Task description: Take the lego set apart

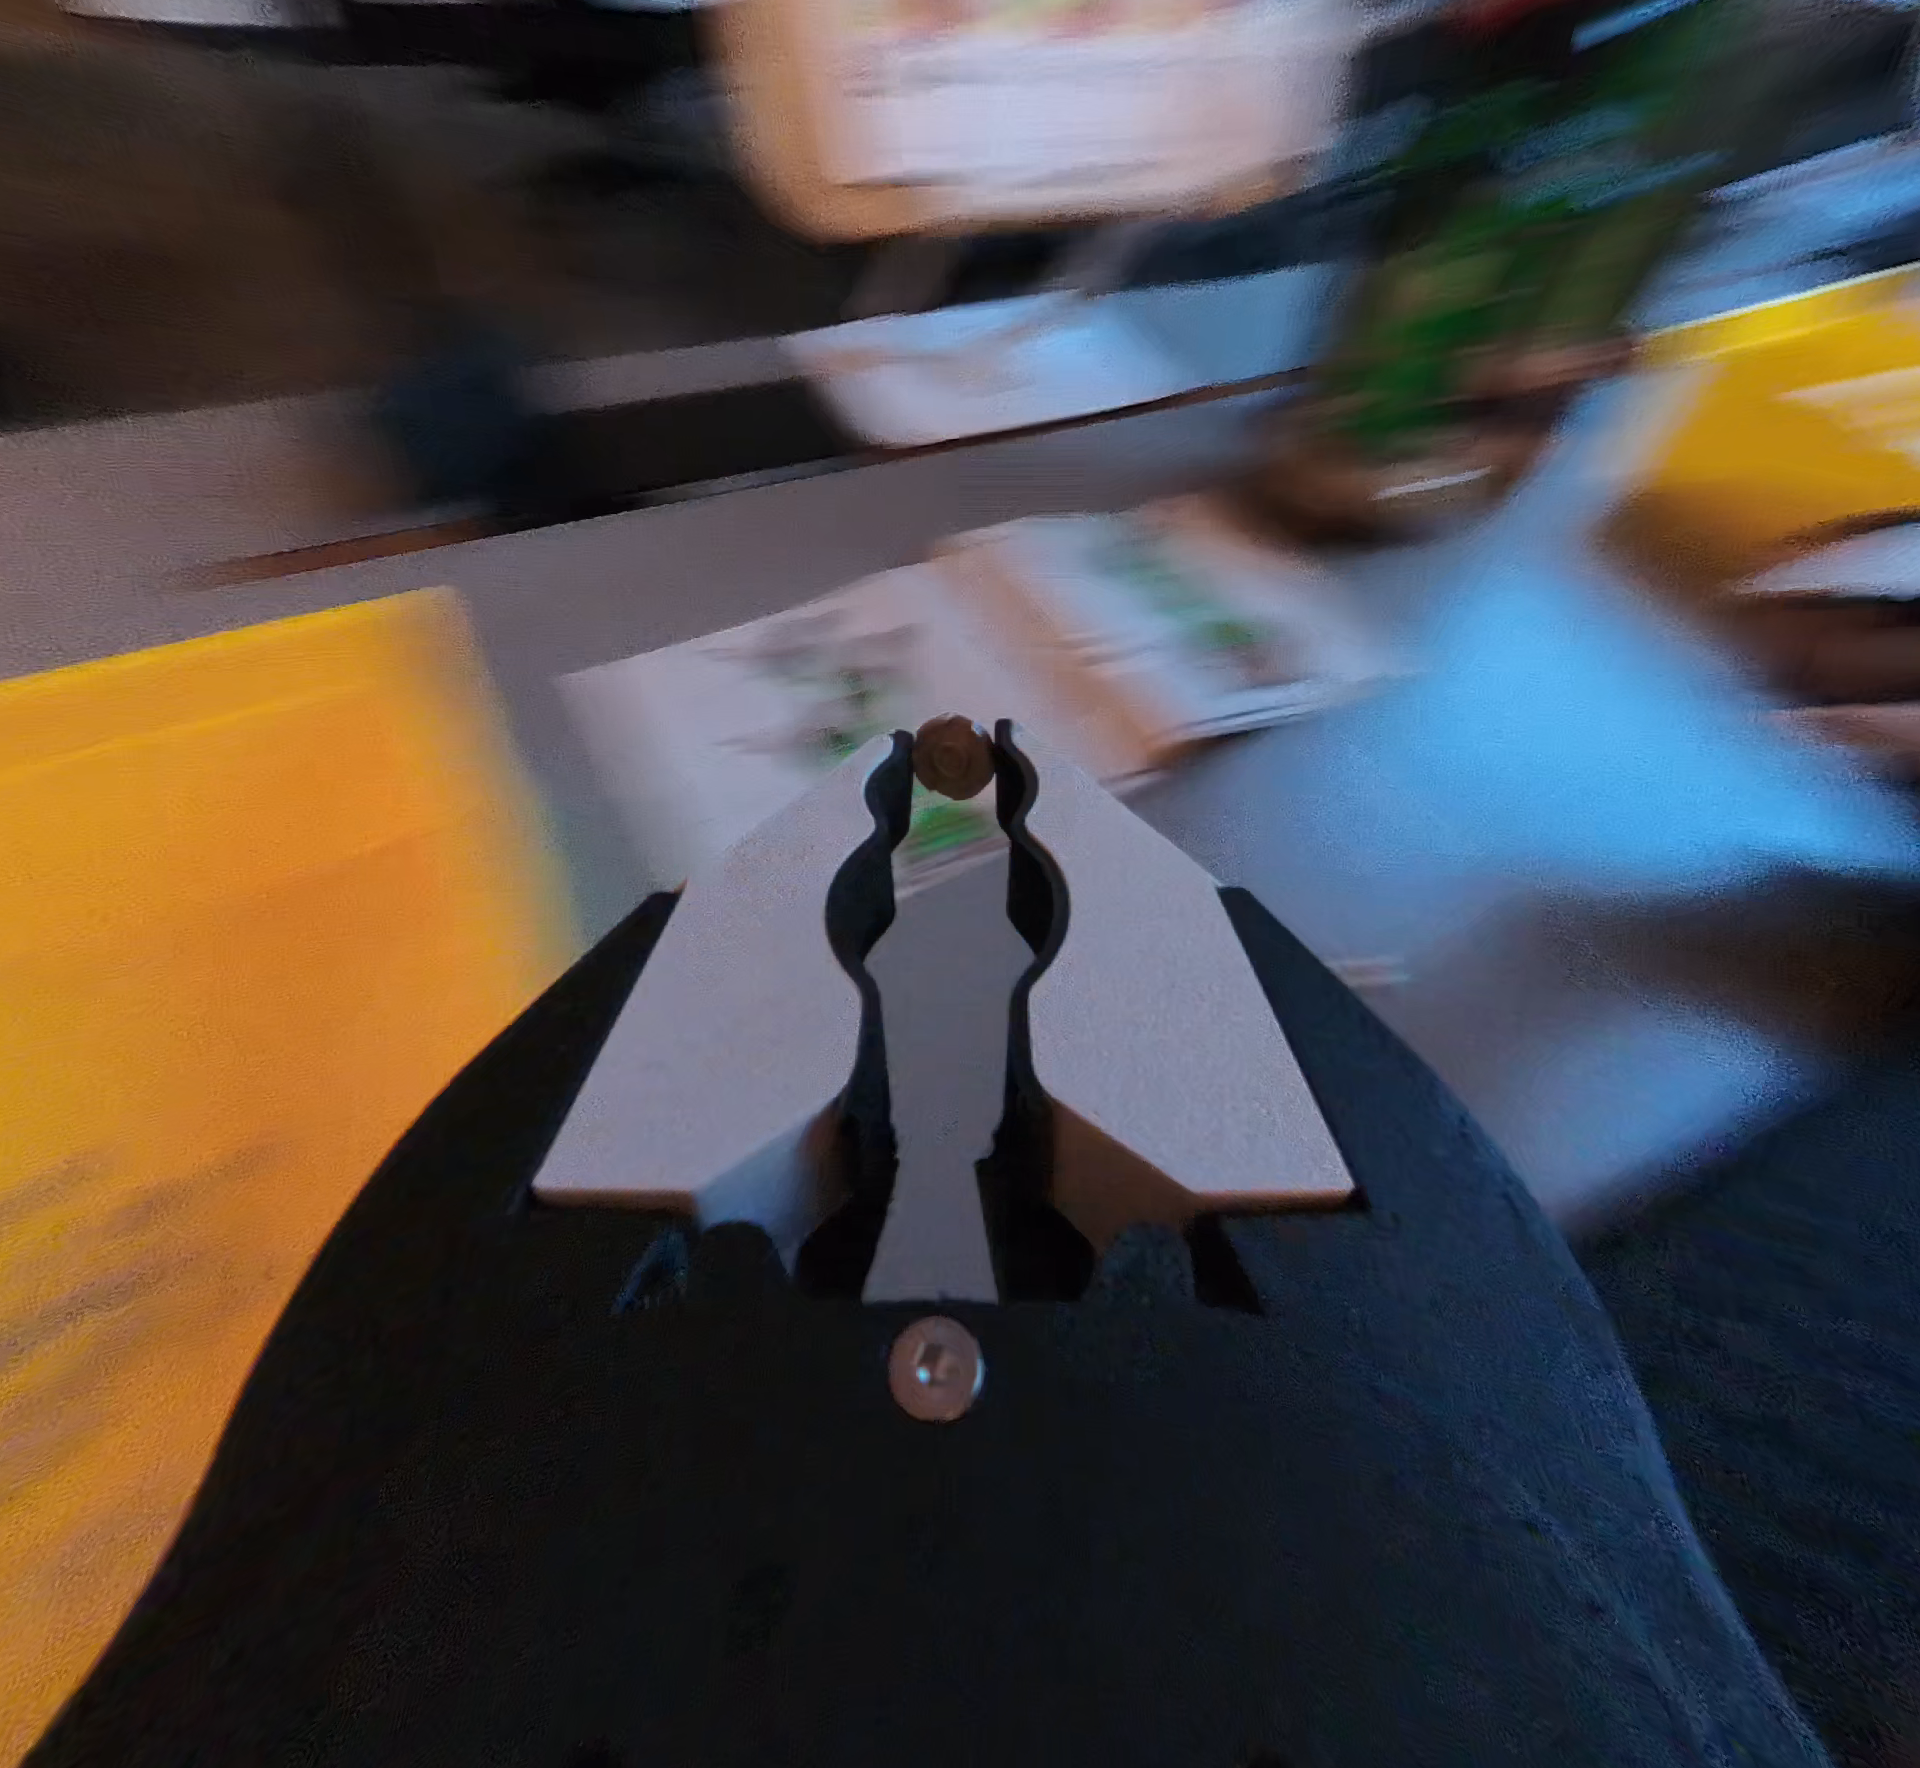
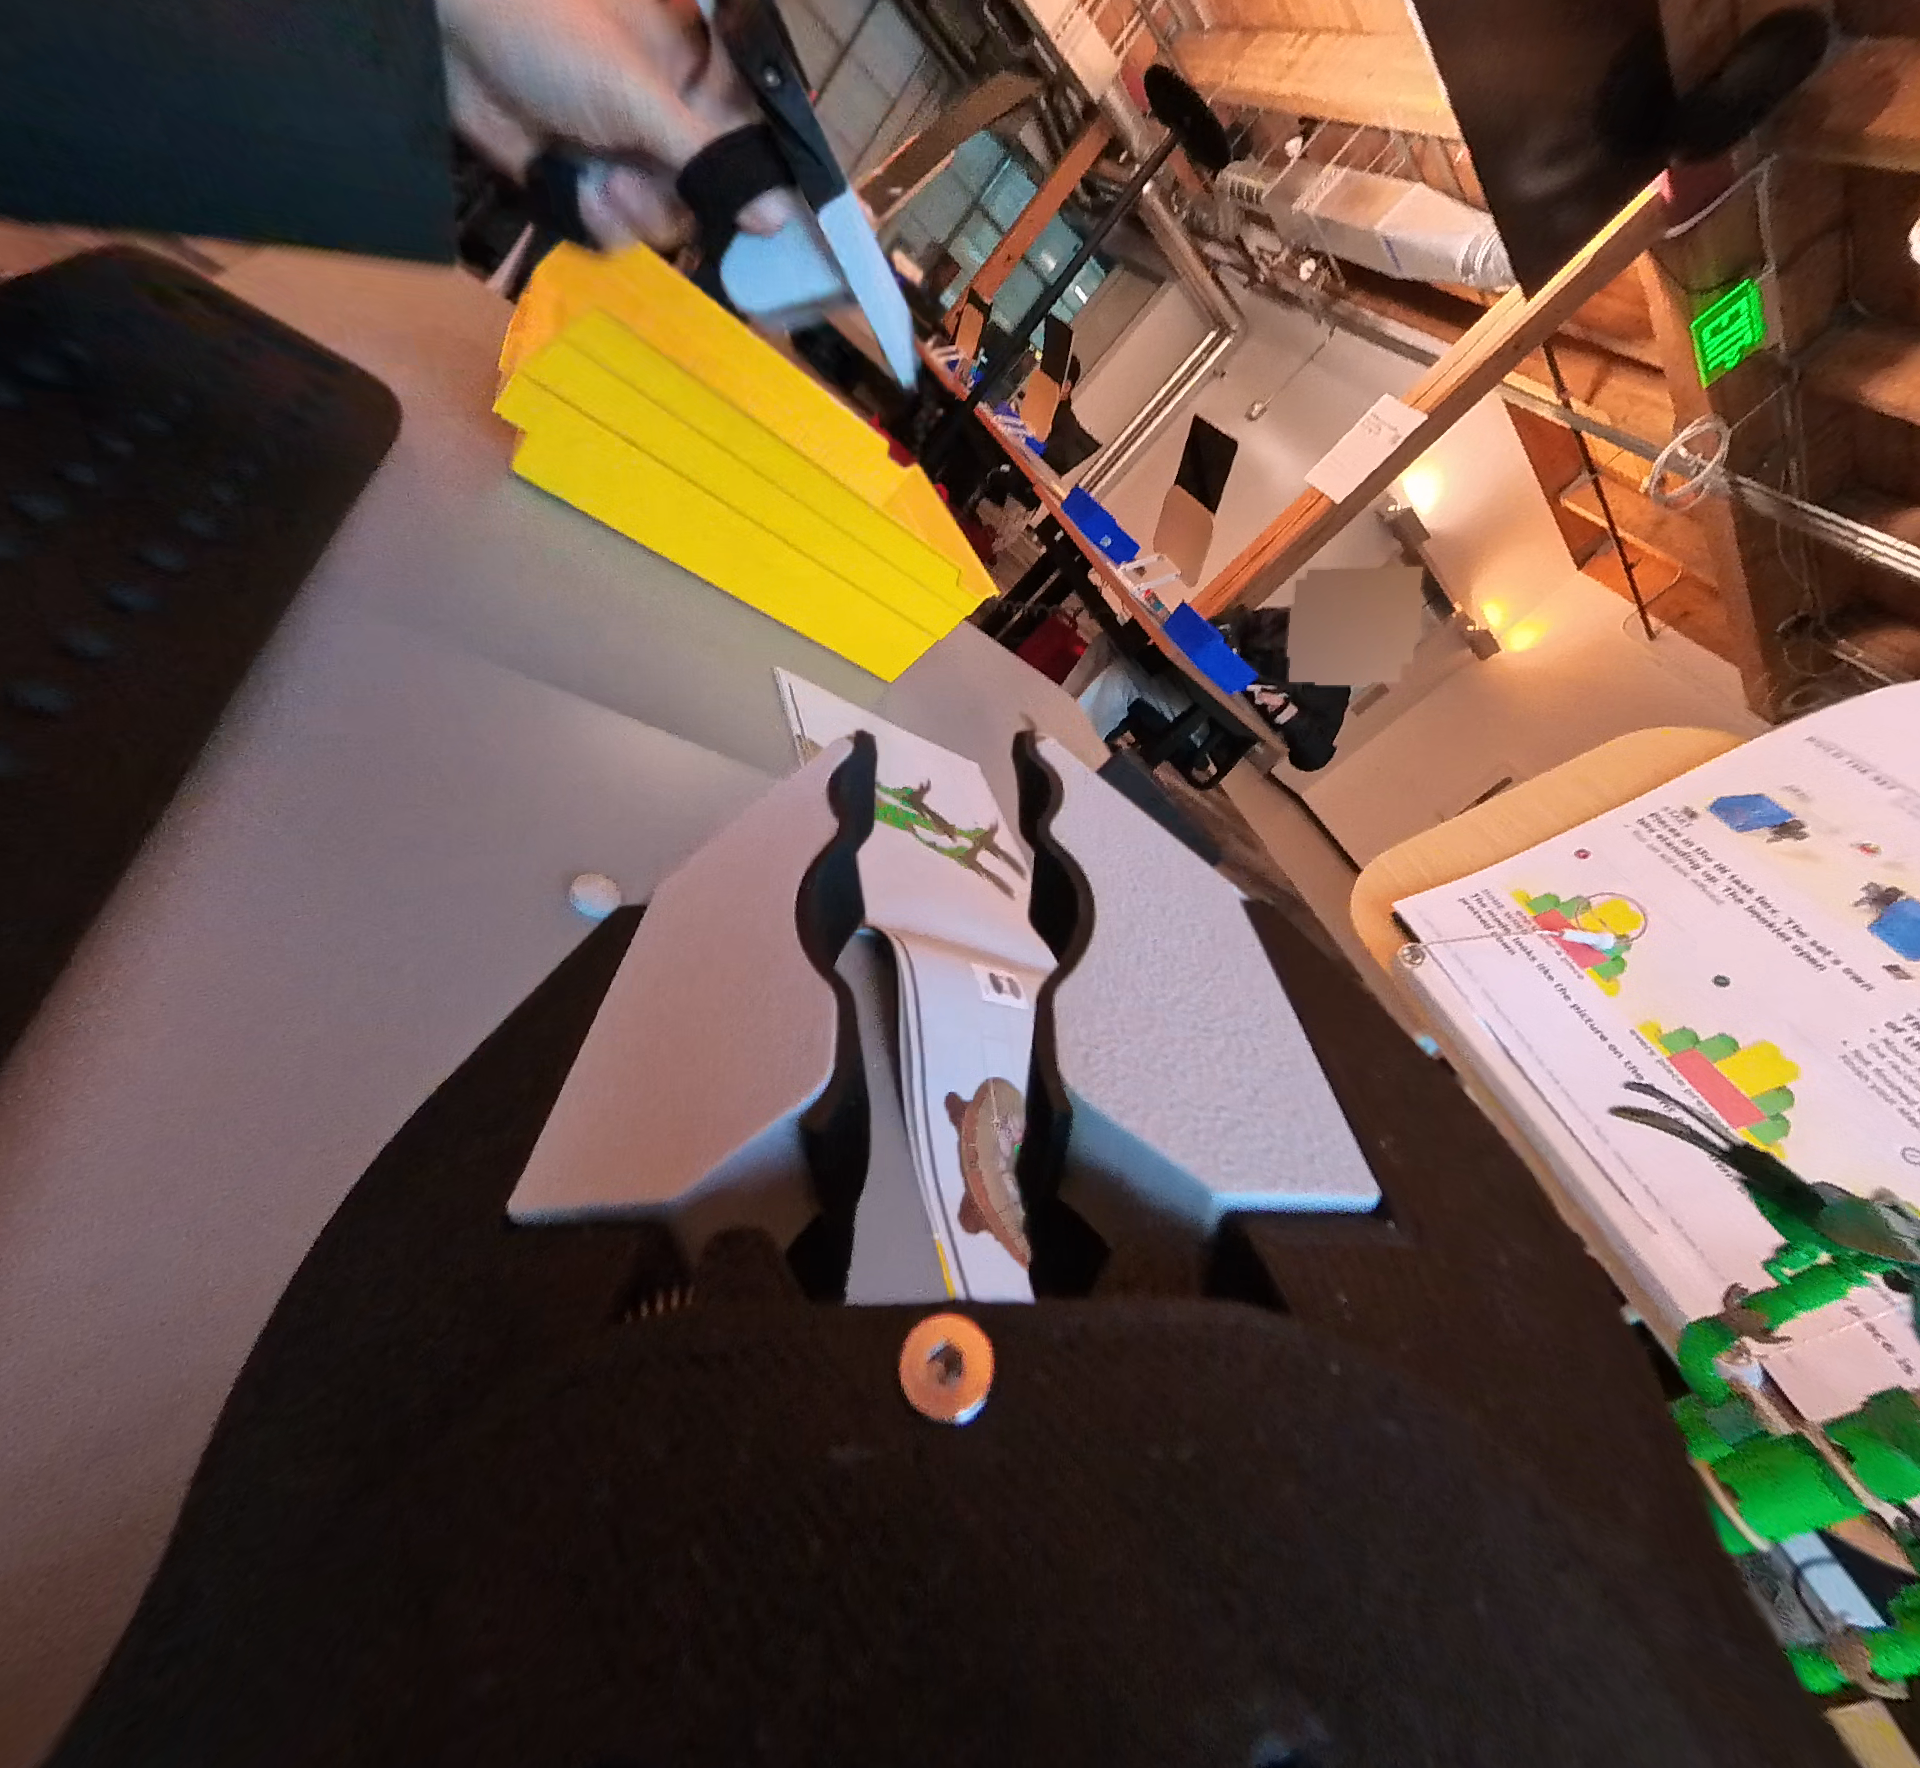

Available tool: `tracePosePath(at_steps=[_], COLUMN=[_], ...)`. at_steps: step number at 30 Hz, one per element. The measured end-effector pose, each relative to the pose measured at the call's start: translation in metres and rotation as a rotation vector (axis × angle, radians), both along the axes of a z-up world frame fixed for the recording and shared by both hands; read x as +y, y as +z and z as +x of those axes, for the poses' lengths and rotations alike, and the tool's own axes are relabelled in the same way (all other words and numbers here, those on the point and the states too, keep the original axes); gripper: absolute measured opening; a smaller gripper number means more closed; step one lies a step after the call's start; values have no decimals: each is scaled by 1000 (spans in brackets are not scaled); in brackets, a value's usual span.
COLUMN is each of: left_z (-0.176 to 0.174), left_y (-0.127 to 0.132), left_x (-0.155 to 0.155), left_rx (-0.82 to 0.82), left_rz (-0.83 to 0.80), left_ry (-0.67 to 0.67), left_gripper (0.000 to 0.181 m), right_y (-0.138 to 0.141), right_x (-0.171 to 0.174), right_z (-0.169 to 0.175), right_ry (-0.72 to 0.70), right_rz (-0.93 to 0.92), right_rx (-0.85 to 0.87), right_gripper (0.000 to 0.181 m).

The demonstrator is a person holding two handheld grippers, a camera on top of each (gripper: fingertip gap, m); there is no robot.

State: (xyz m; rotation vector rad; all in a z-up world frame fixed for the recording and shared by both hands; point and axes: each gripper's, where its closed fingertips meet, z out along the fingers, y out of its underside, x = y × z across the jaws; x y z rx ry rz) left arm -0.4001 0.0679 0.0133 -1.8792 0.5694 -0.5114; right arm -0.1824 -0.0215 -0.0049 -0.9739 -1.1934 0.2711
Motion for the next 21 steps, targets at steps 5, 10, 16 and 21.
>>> tracePosePath(at_steps=[5,10,16,21], left_z=[-185,-199,-144,41], left_y=[-64,-91,-40,-31], left_x=[22,28,23,-46], left_rx=[351,277,145,112], left_rz=[-271,-352,-140,-18], left_ry=[455,428,322,-240], left_gripper=[14,50,44,49], right_y=[-12,-17,-20,-25], right_x=[-2,2,8,10], right_z=[-9,-7,-3,-3], right_ry=[10,-2,-13,-17], right_rz=[-3,-21,-45,-64], right_rx=[-64,-74,-67,-94], right_gripper=[26,26,26,25])
